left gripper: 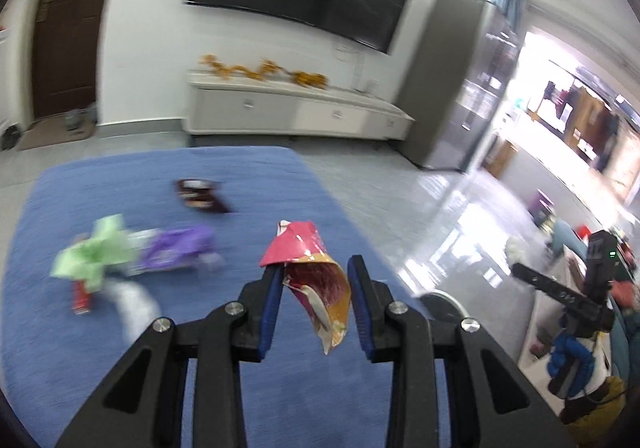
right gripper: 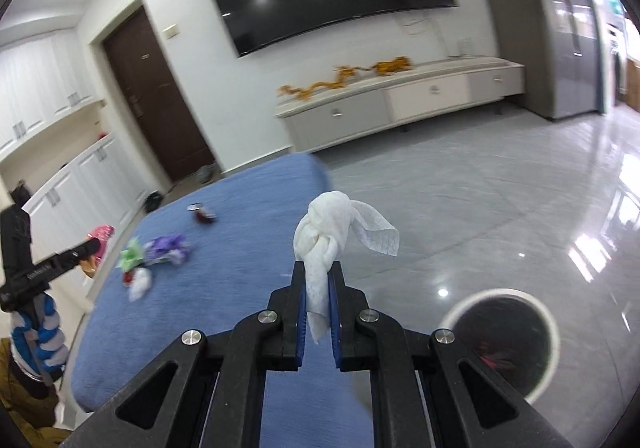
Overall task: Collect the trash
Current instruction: 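Carry the bag and tissue to the bin and release both grippers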
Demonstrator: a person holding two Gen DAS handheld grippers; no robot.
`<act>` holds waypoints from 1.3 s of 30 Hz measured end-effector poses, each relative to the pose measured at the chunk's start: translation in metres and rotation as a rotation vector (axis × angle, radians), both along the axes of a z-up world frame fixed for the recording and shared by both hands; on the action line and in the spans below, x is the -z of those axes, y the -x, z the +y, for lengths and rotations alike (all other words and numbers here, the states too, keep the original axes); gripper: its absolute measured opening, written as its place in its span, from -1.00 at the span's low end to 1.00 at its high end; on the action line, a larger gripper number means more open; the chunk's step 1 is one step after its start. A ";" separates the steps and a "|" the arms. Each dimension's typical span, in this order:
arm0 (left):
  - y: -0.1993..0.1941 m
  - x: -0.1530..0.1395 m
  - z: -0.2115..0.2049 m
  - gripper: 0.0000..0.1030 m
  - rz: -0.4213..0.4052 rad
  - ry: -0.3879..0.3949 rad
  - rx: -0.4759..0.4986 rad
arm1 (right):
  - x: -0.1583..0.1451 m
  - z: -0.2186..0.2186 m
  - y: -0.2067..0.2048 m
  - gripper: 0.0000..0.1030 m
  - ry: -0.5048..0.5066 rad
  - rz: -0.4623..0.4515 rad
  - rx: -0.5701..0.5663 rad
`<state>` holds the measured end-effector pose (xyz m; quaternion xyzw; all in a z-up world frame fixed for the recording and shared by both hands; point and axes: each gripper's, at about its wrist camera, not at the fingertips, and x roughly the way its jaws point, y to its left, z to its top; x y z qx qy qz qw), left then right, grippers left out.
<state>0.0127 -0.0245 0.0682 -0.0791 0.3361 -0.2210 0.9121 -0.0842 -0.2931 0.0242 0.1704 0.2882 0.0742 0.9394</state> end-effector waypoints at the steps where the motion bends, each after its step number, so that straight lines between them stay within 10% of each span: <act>1: -0.004 0.000 -0.019 -0.40 0.004 -0.003 0.032 | 0.005 -0.012 0.002 -0.81 -0.007 0.010 0.020; 20: -0.052 0.067 -0.370 -0.35 0.176 -0.108 0.518 | 0.122 -0.153 0.002 -0.78 -0.159 0.222 0.231; 23: -0.057 0.083 -0.393 -0.26 0.220 -0.097 0.546 | 0.133 -0.160 -0.002 -0.76 -0.154 0.251 0.247; 27: -0.063 0.094 -0.410 0.13 0.254 -0.081 0.557 | 0.139 -0.166 0.000 -0.25 -0.166 0.268 0.284; 39: -0.048 0.069 -0.384 0.13 0.175 -0.088 0.520 | 0.114 -0.175 0.027 -0.25 -0.163 0.215 0.344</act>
